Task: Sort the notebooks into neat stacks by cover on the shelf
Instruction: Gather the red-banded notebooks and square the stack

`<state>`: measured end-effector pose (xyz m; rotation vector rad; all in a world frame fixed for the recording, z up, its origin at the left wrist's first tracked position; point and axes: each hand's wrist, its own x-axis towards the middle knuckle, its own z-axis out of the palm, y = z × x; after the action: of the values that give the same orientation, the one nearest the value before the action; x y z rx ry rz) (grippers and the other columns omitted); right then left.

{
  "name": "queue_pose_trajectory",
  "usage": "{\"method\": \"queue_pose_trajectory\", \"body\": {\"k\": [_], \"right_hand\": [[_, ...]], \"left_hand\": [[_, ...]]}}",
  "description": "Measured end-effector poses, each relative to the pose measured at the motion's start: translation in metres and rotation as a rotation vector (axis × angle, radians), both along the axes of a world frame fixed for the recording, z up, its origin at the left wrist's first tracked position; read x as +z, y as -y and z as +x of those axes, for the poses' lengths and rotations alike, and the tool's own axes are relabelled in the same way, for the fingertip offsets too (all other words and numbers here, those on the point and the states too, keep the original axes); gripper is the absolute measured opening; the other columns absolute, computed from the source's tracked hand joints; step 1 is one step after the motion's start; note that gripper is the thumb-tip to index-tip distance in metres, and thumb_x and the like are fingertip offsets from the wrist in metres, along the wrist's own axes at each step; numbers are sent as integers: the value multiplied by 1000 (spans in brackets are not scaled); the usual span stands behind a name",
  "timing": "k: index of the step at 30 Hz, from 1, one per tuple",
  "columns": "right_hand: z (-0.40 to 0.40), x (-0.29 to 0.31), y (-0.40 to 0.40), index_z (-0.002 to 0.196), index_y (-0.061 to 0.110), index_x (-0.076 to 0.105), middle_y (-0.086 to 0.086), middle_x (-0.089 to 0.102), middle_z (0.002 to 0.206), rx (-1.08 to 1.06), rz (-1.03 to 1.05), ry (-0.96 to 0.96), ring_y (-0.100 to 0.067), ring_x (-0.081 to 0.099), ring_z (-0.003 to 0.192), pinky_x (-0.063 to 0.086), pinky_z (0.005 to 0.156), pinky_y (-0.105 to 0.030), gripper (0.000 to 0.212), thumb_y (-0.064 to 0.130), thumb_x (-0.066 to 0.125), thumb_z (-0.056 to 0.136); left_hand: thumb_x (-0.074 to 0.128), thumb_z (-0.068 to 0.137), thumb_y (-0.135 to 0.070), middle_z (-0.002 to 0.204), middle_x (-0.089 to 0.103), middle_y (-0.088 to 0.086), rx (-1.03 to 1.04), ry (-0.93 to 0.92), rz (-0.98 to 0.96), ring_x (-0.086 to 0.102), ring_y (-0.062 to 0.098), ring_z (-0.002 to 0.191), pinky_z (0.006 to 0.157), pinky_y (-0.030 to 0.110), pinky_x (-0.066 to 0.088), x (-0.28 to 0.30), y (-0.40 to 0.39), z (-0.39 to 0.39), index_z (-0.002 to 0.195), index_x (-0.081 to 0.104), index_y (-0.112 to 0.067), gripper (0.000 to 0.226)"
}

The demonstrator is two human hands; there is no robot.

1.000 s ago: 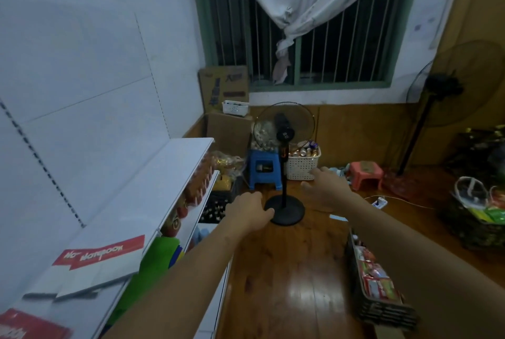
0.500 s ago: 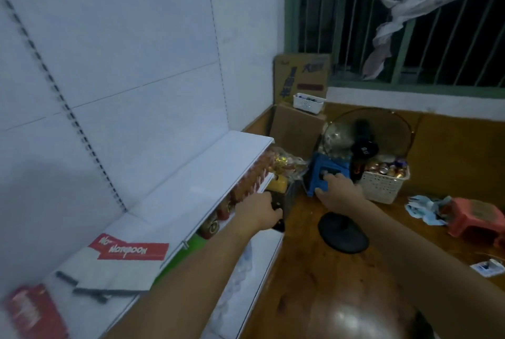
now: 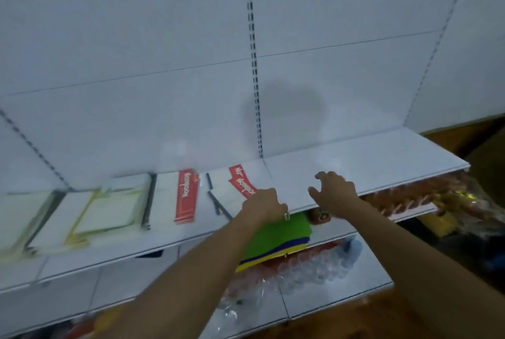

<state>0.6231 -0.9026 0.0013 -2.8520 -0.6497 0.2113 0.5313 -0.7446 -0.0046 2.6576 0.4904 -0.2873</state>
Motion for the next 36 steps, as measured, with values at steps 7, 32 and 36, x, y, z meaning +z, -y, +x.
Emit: {"method": "queue_pose_trajectory", "body": {"k": [7,32,36], "right_hand": [[2,-19,-90,140,17,39,-8,47,137,165,10,-53,-26,47,123,37,101,-39,54,46,41,95],[45,-112,-211,133,8,33,-12,44,126,27,33,-277,-27,48,117,47,97,-41,81,54,69,76],[52,-114,-218,131,8,31,-14,46,126,-28,58,-326,-30,51,117,46,95,-42,86,58,71,73]], "left_hand": [[50,92,-40,127,56,8,255,-1,-67,57,26,111,92,37,49,-16,-78,-27,129,48,-12,47],[64,86,-44,106,60,8,595,39,-93,61,23,101,82,31,53,-110,-171,35,108,59,-5,46],[52,95,-42,104,65,9,627,14,-88,63,22,100,88,31,52,-112,-175,43,105,63,-3,42]]}}
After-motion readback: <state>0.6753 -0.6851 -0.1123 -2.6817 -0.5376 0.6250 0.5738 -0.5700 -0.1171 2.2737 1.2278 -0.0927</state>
